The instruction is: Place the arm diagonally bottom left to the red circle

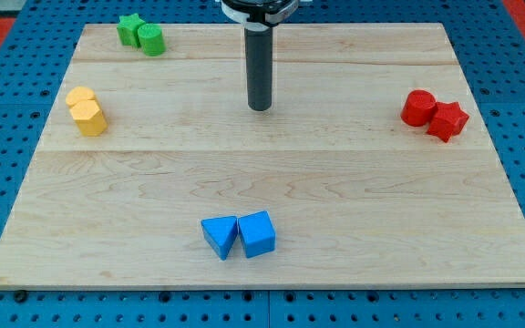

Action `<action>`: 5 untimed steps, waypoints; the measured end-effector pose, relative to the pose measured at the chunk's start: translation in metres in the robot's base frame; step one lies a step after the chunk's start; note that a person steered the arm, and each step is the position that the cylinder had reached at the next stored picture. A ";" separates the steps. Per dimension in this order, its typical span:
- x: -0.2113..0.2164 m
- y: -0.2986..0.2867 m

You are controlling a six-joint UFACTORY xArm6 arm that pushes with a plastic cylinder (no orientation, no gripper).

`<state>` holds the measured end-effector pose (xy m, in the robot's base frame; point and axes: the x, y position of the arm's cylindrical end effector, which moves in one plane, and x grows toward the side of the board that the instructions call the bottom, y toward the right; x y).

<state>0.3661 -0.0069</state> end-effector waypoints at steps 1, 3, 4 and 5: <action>0.000 0.000; 0.000 0.002; 0.000 0.002; 0.005 0.004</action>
<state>0.3712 -0.0028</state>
